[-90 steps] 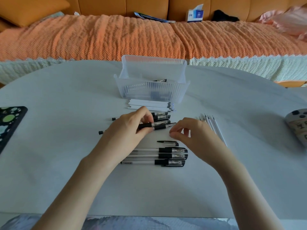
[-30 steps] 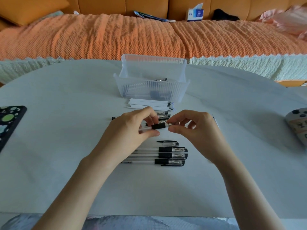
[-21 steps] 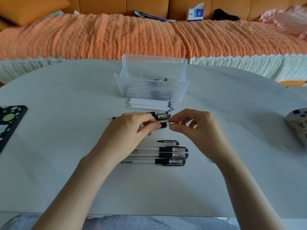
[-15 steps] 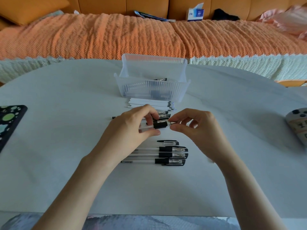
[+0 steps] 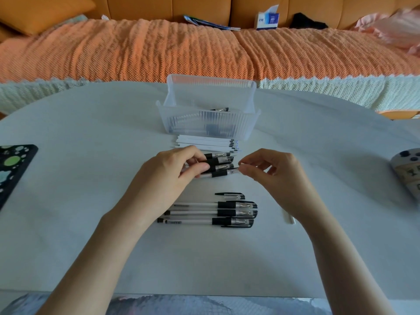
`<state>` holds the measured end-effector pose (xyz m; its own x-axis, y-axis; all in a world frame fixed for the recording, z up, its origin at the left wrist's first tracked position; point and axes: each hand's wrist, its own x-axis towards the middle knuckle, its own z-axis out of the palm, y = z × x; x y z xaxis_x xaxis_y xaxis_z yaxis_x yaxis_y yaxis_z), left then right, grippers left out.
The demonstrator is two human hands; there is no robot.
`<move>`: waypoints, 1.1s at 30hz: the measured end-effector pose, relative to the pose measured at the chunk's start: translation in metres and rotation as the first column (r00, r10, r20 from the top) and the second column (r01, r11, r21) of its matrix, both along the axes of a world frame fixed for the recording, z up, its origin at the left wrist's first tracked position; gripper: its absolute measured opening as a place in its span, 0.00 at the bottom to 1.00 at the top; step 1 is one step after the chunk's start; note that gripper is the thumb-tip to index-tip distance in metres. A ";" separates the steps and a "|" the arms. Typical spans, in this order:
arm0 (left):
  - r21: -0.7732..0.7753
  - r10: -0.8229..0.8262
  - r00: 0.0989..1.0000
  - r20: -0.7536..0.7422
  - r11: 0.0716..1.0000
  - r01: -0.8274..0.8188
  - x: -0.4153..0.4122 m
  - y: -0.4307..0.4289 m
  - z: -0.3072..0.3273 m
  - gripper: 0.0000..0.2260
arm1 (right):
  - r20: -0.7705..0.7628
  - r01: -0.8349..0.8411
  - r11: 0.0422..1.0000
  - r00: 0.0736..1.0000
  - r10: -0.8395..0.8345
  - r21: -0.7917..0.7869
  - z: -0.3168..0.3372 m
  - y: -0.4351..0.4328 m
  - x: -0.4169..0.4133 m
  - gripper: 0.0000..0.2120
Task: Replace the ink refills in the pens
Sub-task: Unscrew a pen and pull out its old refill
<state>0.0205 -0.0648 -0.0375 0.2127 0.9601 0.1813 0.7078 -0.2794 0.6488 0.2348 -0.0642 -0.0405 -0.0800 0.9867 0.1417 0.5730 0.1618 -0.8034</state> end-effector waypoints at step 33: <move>-0.038 -0.096 0.986 0.139 0.994 0.102 0.020 -0.005 0.001 0.06 | -0.631 -0.055 0.953 0.760 -0.155 -0.299 0.006 -0.005 -0.020 0.03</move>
